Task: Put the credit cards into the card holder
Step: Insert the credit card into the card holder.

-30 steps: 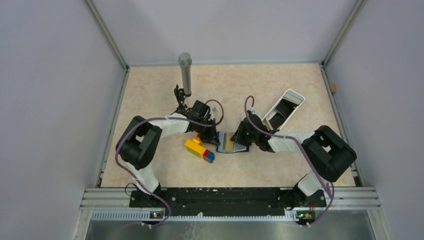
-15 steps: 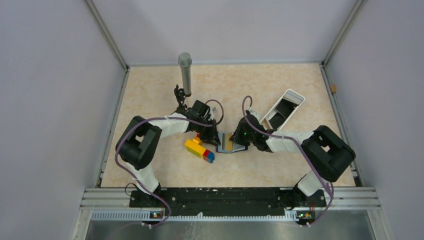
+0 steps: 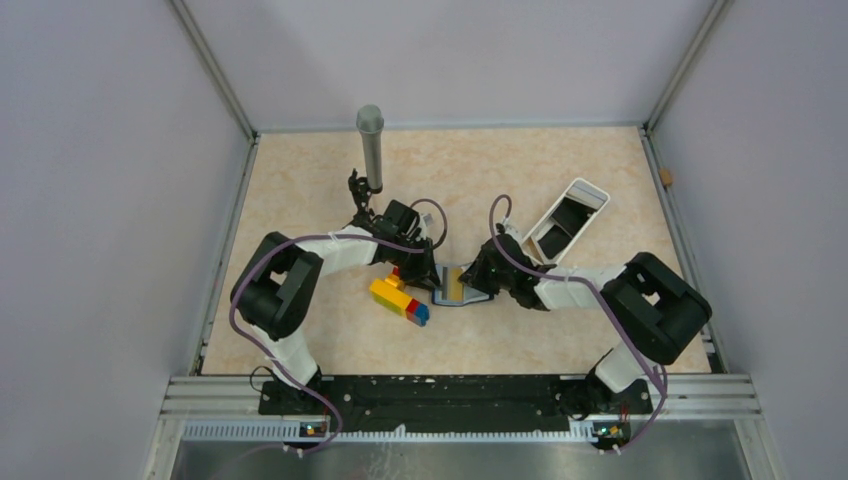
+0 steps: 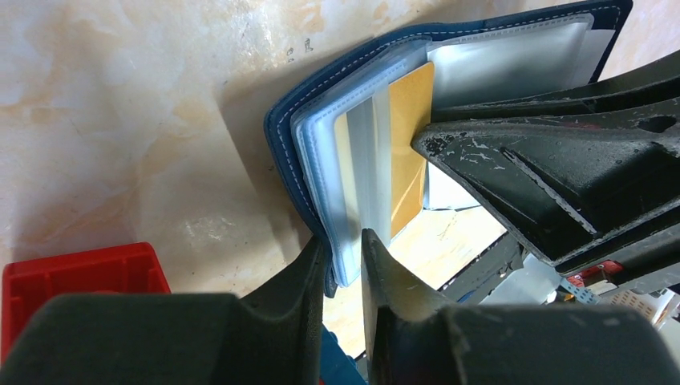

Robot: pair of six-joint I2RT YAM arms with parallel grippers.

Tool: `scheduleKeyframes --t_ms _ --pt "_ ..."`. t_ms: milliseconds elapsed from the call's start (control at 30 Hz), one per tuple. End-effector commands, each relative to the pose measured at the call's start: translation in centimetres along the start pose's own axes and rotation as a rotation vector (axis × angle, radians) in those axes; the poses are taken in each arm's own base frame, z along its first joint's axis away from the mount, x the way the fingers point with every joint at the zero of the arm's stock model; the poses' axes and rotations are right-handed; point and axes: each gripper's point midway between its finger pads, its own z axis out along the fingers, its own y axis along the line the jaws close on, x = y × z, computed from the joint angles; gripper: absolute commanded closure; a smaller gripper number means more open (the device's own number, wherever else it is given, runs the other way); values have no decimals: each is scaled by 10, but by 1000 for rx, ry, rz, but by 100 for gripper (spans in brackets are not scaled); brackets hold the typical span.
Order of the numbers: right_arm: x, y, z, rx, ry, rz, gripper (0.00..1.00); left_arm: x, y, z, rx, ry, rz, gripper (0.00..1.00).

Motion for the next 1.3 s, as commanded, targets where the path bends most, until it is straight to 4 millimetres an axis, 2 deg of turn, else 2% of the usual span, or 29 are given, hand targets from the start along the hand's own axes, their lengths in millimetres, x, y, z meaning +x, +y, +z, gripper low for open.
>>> scheduleKeyframes --t_ms 0,300,467,733,867,967,1067,1267 --pt "20 60 -16 -246 78 16 93 -16 -33 -6 127 -68 65 77" --pt "19 63 -18 -252 61 32 92 -18 -41 -8 163 -72 56 79" --pt "24 68 -16 -254 74 16 87 -18 -49 -12 192 -79 52 79" --pt "29 80 -19 -285 110 10 78 -17 -50 -13 201 -80 54 79" --pt "30 91 -24 -323 125 6 77 -18 -52 -14 206 -83 57 85" --pt "24 85 -28 -289 92 -12 74 -17 -50 -15 197 -86 56 90" --pt "16 81 -35 -263 48 -31 70 -17 -45 -15 170 -87 48 100" --pt "3 77 -45 -231 -8 -108 62 -16 -46 -17 164 -90 49 100"
